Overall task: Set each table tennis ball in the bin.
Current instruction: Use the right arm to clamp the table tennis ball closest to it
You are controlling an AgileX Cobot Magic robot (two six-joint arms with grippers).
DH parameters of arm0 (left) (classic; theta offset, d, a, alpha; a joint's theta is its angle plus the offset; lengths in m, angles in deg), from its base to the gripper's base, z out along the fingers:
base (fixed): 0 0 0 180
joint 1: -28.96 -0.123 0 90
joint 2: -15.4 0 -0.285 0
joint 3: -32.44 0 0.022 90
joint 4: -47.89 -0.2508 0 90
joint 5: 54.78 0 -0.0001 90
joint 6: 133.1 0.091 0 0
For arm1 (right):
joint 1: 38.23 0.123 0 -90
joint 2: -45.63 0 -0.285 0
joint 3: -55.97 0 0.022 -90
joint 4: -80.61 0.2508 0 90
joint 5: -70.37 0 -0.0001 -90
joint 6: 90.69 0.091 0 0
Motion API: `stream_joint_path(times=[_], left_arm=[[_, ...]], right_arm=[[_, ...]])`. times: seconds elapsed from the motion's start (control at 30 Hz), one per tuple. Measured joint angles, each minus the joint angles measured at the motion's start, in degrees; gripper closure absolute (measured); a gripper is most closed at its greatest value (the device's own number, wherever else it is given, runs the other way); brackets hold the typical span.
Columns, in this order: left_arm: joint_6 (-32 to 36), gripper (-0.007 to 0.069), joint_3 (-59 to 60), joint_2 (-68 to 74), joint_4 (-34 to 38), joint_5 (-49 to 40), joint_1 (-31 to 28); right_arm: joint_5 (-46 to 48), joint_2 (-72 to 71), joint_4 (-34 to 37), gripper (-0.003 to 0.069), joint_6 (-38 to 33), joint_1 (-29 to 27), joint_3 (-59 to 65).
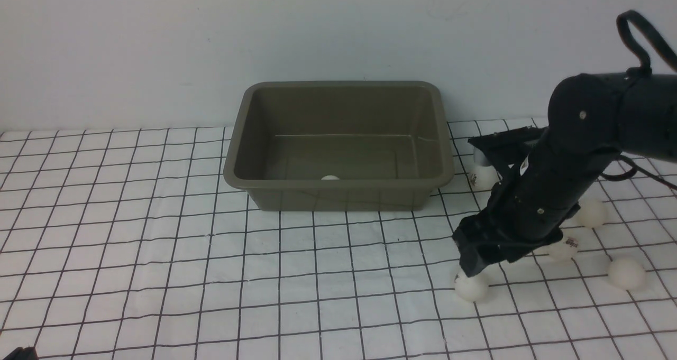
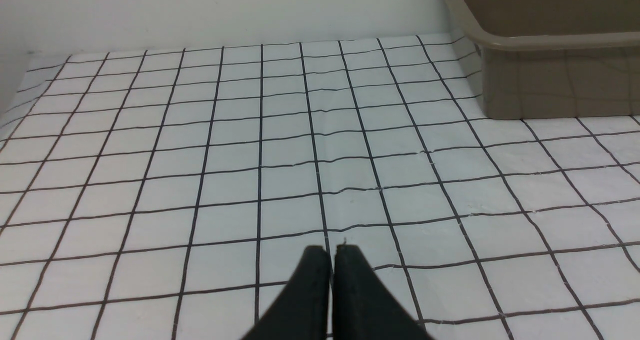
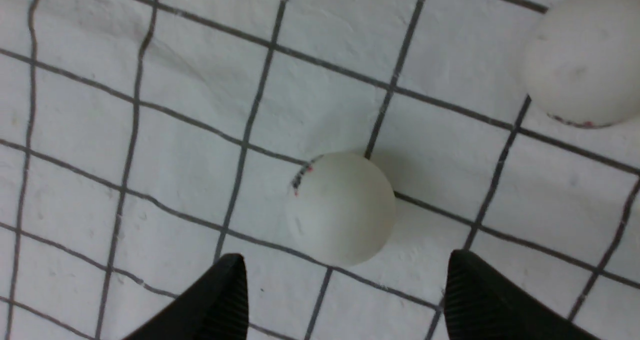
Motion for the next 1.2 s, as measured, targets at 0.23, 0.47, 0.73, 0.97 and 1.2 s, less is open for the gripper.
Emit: stream_joint_path(times=[0.23,0.47,0.73,0.97,1.2], left_arm=[[0.0,0.0629,0.0,0.0,0.0,0.0,0.0],[0.0,0.0629,0.0,0.0,0.0,0.0,0.0],[0.0,0.0629,0.0,0.0,0.0,0.0,0.0],[0.0,0.0629,0.0,0.0,0.0,0.0,0.0],[0.0,0.0629,0.0,0.0,0.0,0.0,0.0]], right_arm=[[-5.1,1.7,2.8,0.0183,-2.0,0.7,0.3],[-7.4,5.5,0.1,0.0183,-0.5,4.0,0.3],[-6.7,6.2,-4.5,0.0183,2.5,4.0,0.3],[-5.5,6.2,-4.5,0.0183,2.5,4.0,0.3],[-1.3,2.2,-6.7,0.0183,2.6,4.0,0.3]])
